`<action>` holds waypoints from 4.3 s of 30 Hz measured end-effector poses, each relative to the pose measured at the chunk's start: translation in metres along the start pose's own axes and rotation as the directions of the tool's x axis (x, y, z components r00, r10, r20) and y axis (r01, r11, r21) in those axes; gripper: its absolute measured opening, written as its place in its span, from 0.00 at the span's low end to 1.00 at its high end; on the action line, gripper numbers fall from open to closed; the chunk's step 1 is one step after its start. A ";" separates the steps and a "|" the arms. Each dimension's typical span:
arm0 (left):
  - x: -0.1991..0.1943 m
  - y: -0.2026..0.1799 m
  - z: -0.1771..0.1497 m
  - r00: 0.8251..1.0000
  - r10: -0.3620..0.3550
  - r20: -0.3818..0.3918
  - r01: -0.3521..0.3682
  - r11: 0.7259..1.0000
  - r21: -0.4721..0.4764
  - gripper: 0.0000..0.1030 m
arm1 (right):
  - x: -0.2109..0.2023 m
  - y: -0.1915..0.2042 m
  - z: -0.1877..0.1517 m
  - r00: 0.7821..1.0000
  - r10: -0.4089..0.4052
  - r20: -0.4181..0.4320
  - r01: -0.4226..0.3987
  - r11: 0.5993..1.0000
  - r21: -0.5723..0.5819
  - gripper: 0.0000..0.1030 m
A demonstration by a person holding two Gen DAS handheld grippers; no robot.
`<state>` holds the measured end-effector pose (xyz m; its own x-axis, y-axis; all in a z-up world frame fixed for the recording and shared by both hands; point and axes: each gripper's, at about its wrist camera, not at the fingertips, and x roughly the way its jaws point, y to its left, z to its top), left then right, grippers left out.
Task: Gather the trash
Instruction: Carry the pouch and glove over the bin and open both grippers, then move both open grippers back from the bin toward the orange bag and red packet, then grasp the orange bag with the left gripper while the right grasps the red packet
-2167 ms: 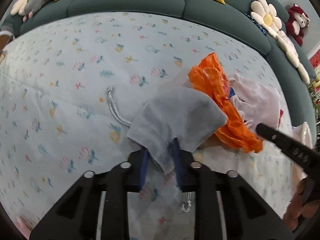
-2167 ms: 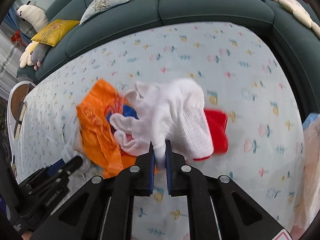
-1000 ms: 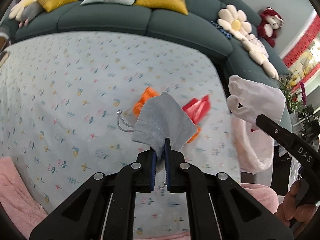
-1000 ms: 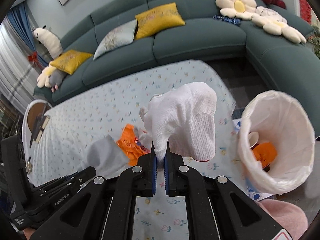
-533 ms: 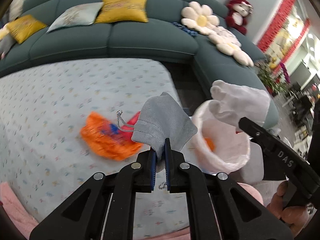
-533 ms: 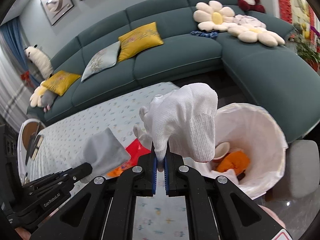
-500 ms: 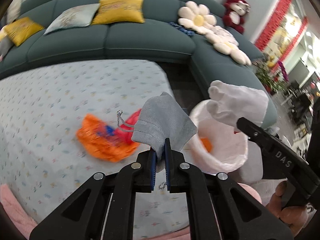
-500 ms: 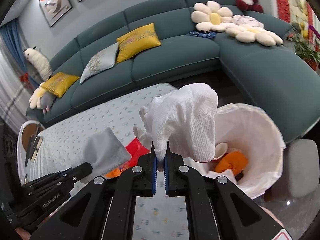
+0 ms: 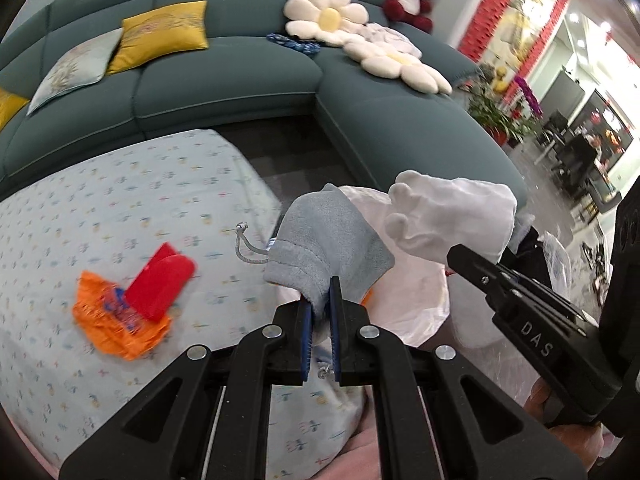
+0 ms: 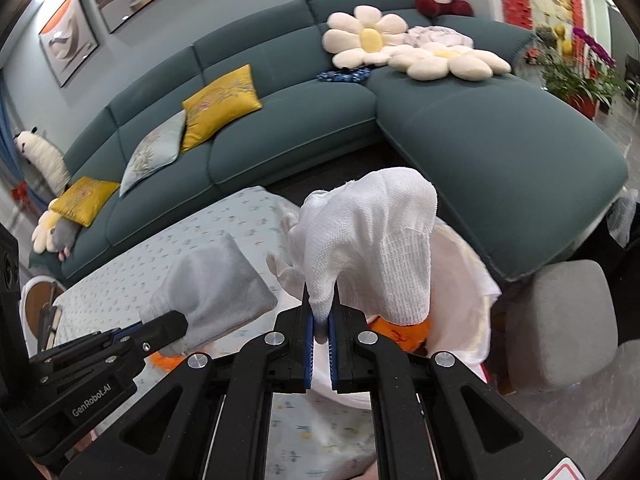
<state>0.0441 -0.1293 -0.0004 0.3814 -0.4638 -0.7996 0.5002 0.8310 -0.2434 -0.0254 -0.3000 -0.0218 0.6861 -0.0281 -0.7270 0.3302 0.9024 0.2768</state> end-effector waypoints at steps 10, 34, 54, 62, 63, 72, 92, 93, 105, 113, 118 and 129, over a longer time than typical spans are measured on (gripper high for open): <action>0.024 -0.024 0.016 0.999 -0.031 -0.017 0.031 0.999 0.012 0.10 | 0.007 -0.027 0.007 1.000 -0.031 0.002 0.031 0.999 0.031 0.09; 0.011 0.027 0.011 0.999 0.039 0.003 -0.038 0.993 -0.116 0.42 | 0.007 0.009 0.011 1.000 -0.016 0.021 0.016 1.000 -0.019 0.36; -0.011 0.118 -0.019 0.993 0.122 -0.002 -0.116 0.943 -0.311 0.58 | 0.022 0.080 -0.005 0.999 0.029 -0.023 -0.031 0.992 -0.119 0.57; -0.011 0.163 -0.038 0.987 0.156 -0.043 -0.161 0.908 -0.386 0.64 | 0.036 0.111 -0.016 0.998 0.041 -0.057 -0.050 0.987 -0.151 0.62; -0.010 0.168 -0.040 0.986 0.160 -0.051 -0.168 0.904 -0.394 0.67 | 0.037 0.115 -0.017 0.998 0.039 -0.059 -0.047 0.987 -0.155 0.64; 0.000 0.221 -0.059 0.976 0.184 -0.113 -0.216 0.845 -0.489 0.74 | 0.067 0.147 -0.028 0.991 0.039 -0.131 -0.062 0.983 -0.174 0.67; 0.048 0.290 -0.073 0.960 0.162 -0.228 -0.263 0.799 -0.541 0.71 | 0.179 0.209 -0.034 0.957 0.025 -0.289 -0.039 0.998 -0.042 0.68; 0.049 0.291 -0.072 0.960 0.161 -0.229 -0.263 0.799 -0.540 0.70 | 0.186 0.210 -0.034 0.954 0.020 -0.299 -0.031 0.999 -0.033 0.68; 0.059 0.288 -0.075 0.964 0.137 -0.230 -0.238 0.832 -0.501 0.48 | 0.221 0.207 -0.059 0.919 -0.032 -0.394 0.007 0.998 -0.063 0.54; 0.060 0.272 -0.080 0.974 0.069 -0.215 -0.172 0.843 -0.509 0.24 | 0.202 0.193 -0.068 0.914 0.019 -0.404 -0.044 0.998 -0.053 0.30; 0.058 0.257 -0.081 0.975 0.068 -0.213 -0.169 0.849 -0.500 0.15 | 0.187 0.187 -0.068 0.917 0.017 -0.398 -0.051 0.996 -0.076 0.13; 0.030 0.218 -0.066 0.983 0.088 -0.162 -0.152 0.884 -0.441 0.13 | 0.138 0.151 -0.053 0.951 0.013 -0.308 -0.037 0.997 -0.069 0.01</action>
<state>0.1128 0.0584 -0.1135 0.2931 -0.3333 -0.8961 0.0413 0.9408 -0.3364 0.0853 -0.1446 -0.1135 0.4575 0.1178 -0.8814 0.2591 0.9305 0.2589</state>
